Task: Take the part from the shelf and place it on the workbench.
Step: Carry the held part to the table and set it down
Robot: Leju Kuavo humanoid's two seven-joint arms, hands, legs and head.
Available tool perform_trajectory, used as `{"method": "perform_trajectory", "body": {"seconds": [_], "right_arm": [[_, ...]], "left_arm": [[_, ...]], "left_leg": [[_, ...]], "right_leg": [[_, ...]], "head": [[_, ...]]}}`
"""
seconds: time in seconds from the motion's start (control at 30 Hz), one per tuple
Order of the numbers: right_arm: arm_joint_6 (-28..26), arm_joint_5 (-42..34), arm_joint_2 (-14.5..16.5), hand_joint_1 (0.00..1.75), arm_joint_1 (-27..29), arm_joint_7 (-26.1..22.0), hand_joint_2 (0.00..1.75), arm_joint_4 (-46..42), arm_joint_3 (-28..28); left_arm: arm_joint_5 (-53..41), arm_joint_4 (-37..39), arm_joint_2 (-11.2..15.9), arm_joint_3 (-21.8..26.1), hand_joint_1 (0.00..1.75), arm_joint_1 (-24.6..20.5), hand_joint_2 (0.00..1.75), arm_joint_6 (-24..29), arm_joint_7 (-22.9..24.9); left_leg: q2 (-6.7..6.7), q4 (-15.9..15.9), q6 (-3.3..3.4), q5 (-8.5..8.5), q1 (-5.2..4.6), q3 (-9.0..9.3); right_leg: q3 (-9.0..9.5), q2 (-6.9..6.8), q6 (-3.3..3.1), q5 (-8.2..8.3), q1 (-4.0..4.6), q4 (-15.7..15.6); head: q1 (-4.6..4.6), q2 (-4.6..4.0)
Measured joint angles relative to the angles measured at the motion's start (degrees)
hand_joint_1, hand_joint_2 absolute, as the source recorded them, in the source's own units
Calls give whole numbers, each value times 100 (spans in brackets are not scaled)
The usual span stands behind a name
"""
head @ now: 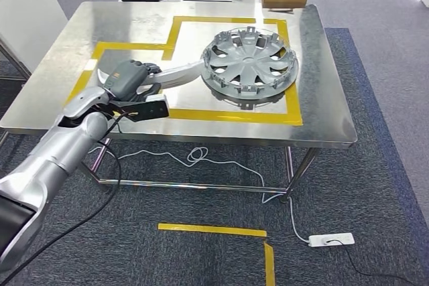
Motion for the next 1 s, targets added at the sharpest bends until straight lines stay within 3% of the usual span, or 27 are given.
{"method": "perform_trajectory", "body": {"seconds": [1.0], "right_arm": [[3,0,23,0,1,-8,175,0,-20]], "left_arm": [[22,7,58,0,175,-29,175,-43,3]], "left_leg": [[0,27,10,-7,-8,-9]], "right_leg": [[0,-1,15,9,-10,-7]], "head": [[-1,0]]}}
